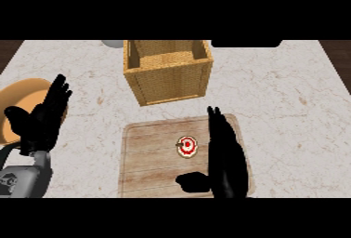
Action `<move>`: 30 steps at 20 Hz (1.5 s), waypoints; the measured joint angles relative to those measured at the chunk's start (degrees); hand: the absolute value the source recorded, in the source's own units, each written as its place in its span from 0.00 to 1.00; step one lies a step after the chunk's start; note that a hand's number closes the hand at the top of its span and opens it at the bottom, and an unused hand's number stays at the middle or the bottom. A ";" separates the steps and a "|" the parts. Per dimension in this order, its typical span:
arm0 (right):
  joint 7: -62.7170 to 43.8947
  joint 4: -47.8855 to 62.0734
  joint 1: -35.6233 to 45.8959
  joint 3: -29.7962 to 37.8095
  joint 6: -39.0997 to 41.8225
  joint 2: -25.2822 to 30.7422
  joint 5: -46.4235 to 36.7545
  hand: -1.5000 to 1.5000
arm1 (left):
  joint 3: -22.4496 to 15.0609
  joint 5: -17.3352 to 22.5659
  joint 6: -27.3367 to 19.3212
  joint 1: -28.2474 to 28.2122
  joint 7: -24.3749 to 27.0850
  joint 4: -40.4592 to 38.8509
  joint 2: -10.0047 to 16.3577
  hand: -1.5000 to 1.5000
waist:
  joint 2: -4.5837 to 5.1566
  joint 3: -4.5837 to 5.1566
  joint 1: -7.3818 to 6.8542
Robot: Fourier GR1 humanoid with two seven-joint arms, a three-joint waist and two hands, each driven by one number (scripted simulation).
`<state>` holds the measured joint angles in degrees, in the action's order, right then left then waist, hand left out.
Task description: Pick the cupcake from the cutting board and place it in the basket
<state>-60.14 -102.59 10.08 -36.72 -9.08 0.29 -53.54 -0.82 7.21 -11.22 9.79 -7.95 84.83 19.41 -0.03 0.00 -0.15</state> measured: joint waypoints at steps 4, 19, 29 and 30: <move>-0.38 1.31 0.43 -1.47 -2.24 0.04 -0.19 0.00 | 0.94 -0.77 0.57 1.44 -0.28 -1.17 -0.53 0.50 | 0.02 0.01 0.05; 1.00 11.92 2.08 -0.41 -6.53 -0.01 0.83 0.00 | 3.12 -3.06 2.54 -0.10 -1.60 1.06 -2.10 0.50 | 0.03 0.00 0.00; 2.51 18.05 3.67 -0.99 -10.14 0.04 3.38 0.00 | 5.17 -4.10 4.24 1.11 -0.77 -0.57 -3.51 0.50 | -0.04 0.02 0.05; 2.27 18.70 4.41 -1.40 -10.39 0.19 3.97 0.00 | 5.19 -4.32 4.33 0.95 -0.11 -1.06 -3.86 0.50 | -0.07 0.05 0.05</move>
<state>-57.86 -83.89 14.50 -38.12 -19.48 0.48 -49.57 4.37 2.89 -6.89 10.74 -8.06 83.77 15.55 -0.10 0.05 -0.10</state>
